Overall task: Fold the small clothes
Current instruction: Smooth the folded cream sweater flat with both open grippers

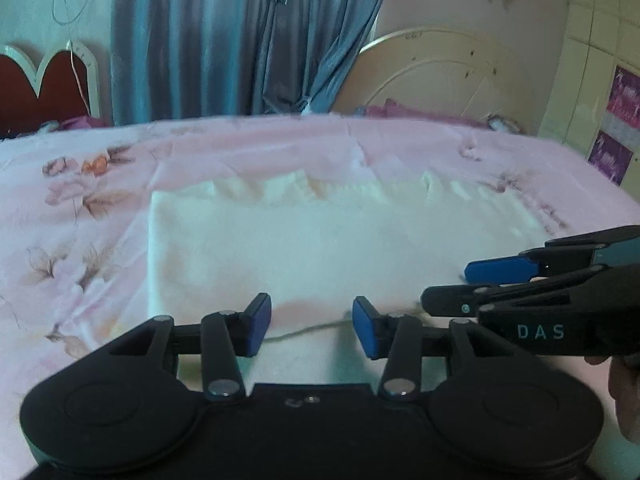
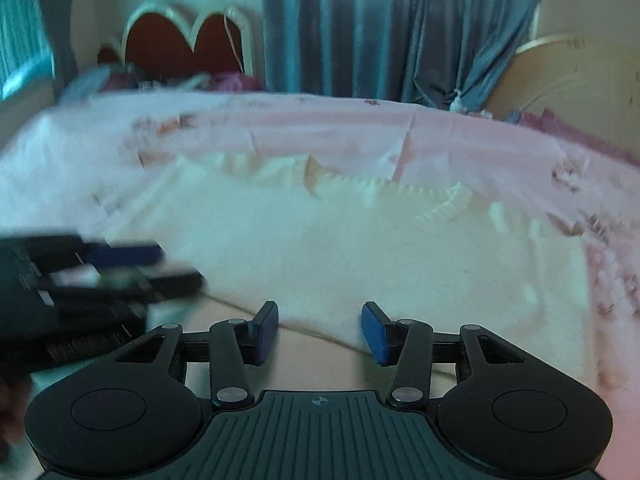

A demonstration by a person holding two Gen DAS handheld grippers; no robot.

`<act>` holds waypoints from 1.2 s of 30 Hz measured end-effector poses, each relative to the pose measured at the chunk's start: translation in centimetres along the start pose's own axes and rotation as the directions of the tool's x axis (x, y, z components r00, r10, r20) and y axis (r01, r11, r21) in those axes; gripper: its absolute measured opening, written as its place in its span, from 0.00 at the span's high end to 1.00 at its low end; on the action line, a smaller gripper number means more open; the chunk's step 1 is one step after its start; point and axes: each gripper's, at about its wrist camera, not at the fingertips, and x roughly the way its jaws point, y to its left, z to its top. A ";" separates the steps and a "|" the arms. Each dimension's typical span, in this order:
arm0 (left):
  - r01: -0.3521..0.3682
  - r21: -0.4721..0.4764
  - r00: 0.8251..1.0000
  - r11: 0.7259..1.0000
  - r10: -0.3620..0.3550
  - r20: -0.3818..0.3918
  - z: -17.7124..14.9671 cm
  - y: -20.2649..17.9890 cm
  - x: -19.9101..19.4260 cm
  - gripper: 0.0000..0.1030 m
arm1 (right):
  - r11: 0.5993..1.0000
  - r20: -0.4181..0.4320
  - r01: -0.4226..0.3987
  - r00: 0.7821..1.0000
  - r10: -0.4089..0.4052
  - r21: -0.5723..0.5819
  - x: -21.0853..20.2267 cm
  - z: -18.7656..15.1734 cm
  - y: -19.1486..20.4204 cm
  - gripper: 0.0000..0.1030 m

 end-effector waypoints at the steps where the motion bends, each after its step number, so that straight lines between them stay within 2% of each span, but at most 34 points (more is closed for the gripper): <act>1: -0.007 -0.006 1.000 1.000 0.007 -0.004 -0.1 0.3 0.2 0.57 | 1.000 -0.011 0.022 1.000 -0.022 -0.020 0.3 0.0 0.1 0.54; 3: -0.017 -0.037 1.000 0.999 0.017 0.011 0.1 1.3 -0.4 0.58 | 0.998 0.004 0.061 0.998 -0.061 0.009 -0.5 0.0 -1.5 0.54; 5: -0.055 -0.036 0.998 0.998 0.055 -0.001 -0.3 3.1 -0.9 0.60 | 0.983 0.027 0.137 0.990 -0.141 0.122 -2.1 -0.5 -5.1 0.54; 7: -0.011 -0.043 1.000 0.999 0.010 -0.007 -0.7 4.4 -1.0 0.62 | 0.946 -0.014 0.221 0.975 -0.224 0.236 -2.6 -1.5 -9.1 0.56; 8: -0.007 -0.017 1.000 1.000 0.007 -0.005 -0.7 4.4 -1.0 0.62 | 0.939 -0.015 0.221 0.974 -0.225 0.264 -2.9 -1.9 -10.4 0.63; 10: -0.013 0.015 1.000 1.000 0.014 -0.004 -0.6 3.9 -0.9 0.61 | 0.939 -0.014 0.198 0.979 -0.202 0.281 -3.3 -1.9 -11.2 0.66; 13: -0.023 0.032 1.000 0.999 0.023 0.003 -0.6 3.4 -1.3 0.59 | 0.936 0.025 0.226 0.970 -0.242 0.270 -4.7 -1.6 -10.7 0.66; 15: -0.029 0.035 0.999 0.999 0.030 -0.014 -0.6 3.3 -1.1 0.59 | 0.917 -0.052 0.288 0.957 -0.285 0.276 -3.8 -2.1 -11.5 0.66; 17: -0.027 0.033 0.999 0.999 0.028 -0.028 -0.7 3.2 -1.1 0.58 | 0.912 -0.052 0.260 0.965 -0.257 0.316 -3.8 -2.4 -12.3 0.66; 22: -0.046 0.041 0.998 0.998 0.047 -0.032 -0.9 2.7 -1.3 0.58 | 0.924 -0.062 0.253 0.967 -0.245 0.287 -4.2 -2.4 -12.3 0.66; 24: -0.055 0.035 0.998 0.998 0.056 -0.038 -1.0 2.6 -1.7 0.58 | 0.924 -0.042 0.241 0.970 -0.239 0.296 -4.9 -2.5 -12.3 0.66; 26: -0.072 0.037 0.997 0.997 0.073 -0.027 -1.3 2.3 -2.6 0.53 | 0.926 -0.009 0.226 0.972 -0.235 0.302 -6.1 -2.6 -12.0 0.66; 28: -0.101 0.039 0.995 0.994 0.101 -0.010 -1.7 1.9 -3.6 0.25 | 0.933 0.013 0.190 0.979 -0.203 0.307 -7.5 -3.1 -11.6 0.65; 29: -0.114 0.040 0.993 0.993 0.114 0.000 -2.0 1.7 -4.3 0.21 | 0.935 0.016 0.176 0.982 -0.190 0.309 -8.2 -3.6 -11.5 0.64; 30: -0.122 0.040 0.993 0.992 0.121 0.010 -2.2 1.4 -5.0 0.21 | 0.935 0.021 0.170 0.982 -0.186 0.311 -9.0 -4.0 -11.3 0.60; 31: -0.122 0.039 0.993 0.992 0.122 0.010 -2.5 1.2 -5.7 0.21 | 0.934 0.038 0.164 0.982 -0.186 0.317 -10.0 -4.6 -11.2 0.50; 32: -0.116 0.036 0.993 0.993 0.115 0.009 -2.9 0.9 -6.5 0.22 | 0.934 0.052 0.151 0.983 -0.177 0.323 -11.2 -5.3 -11.1 0.47; 36: -0.136 0.033 0.991 0.990 0.135 0.012 -4.7 -0.1 -9.5 0.23 | 0.942 0.071 0.130 0.985 -0.159 0.309 -15.2 -8.1 -10.6 0.47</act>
